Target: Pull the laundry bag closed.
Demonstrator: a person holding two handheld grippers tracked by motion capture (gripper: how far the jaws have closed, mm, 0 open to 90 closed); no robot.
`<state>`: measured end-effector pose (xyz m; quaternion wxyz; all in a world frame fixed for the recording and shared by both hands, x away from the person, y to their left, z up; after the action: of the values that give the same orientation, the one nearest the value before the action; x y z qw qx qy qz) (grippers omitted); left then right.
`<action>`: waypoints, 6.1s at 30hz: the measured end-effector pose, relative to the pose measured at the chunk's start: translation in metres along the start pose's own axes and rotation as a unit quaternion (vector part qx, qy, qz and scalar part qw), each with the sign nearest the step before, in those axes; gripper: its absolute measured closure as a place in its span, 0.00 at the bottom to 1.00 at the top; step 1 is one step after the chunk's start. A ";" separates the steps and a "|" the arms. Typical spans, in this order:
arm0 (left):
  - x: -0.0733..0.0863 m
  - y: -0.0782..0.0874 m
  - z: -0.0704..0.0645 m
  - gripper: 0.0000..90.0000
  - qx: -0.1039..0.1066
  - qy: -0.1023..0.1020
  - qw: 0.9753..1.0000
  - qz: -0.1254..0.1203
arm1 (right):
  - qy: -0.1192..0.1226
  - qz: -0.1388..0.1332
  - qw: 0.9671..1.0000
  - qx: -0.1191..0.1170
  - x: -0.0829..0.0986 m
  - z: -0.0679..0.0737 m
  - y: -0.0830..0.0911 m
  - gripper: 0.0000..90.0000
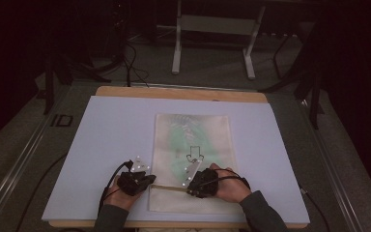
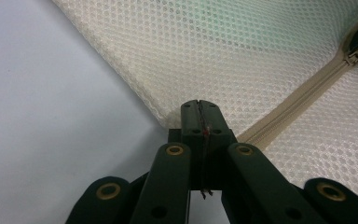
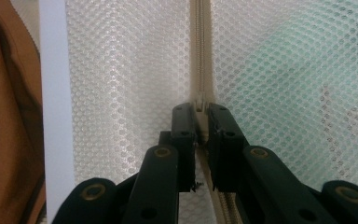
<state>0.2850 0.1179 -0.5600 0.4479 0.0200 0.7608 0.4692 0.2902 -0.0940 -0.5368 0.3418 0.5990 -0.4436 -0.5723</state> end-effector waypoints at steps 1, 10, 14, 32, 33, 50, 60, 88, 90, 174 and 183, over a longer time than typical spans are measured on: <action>0.000 0.000 0.000 1.00 0.000 0.000 1.000 0.000 | 0.001 -0.002 1.000 0.000 0.000 0.000 0.000 0.91; 0.000 0.000 0.000 1.00 0.000 0.000 1.000 0.000 | 0.000 0.001 1.000 0.001 0.004 -0.001 0.003 0.91; 0.000 0.000 0.000 1.00 0.000 0.000 1.000 0.000 | -0.003 0.003 1.000 0.002 0.006 0.000 0.003 0.92; 0.000 0.000 0.000 1.00 0.000 0.000 1.000 0.000 | -0.006 0.005 1.000 0.001 0.014 -0.001 0.007 0.91; 0.000 0.000 0.000 1.00 0.000 0.001 1.000 0.000 | -0.005 0.004 1.000 0.002 0.014 -0.002 0.007 0.91; 0.000 0.000 0.000 1.00 0.000 0.000 1.000 0.000 | -0.007 0.003 1.000 0.001 0.017 -0.002 0.009 0.92; 0.000 0.000 0.000 1.00 0.000 0.001 1.000 0.000 | -0.008 0.000 1.000 0.002 0.018 -0.002 0.011 0.92; 0.000 0.000 0.000 1.00 0.000 0.000 1.000 0.000 | -0.021 -0.001 1.000 0.007 0.030 -0.006 0.019 0.92; 0.000 0.000 0.000 1.00 -0.001 0.001 1.000 0.000 | -0.022 -0.002 1.000 0.006 0.030 -0.006 0.020 0.92; 0.000 0.000 -0.001 1.00 -0.001 0.000 1.000 0.001 | -0.097 0.011 0.995 0.033 0.113 -0.019 0.060 0.91; 0.000 0.000 -0.001 1.00 -0.002 0.000 1.000 0.001 | -0.123 0.018 0.992 0.038 0.133 -0.020 0.061 0.91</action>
<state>0.2849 0.1171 -0.5597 0.4471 0.0200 0.7602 0.4710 0.2951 -0.2418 -0.5294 0.2719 0.5286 -0.5145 -0.6179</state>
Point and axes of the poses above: each handheld gripper's, and its own axes: y roughly backward along the jaws, x roughly out of its underside, z roughly to its left, the point moved 4 cm from there along -y, roughly forward along the jaws, and after that the axes turned 4 degrees about x, right-handed, at the moved point
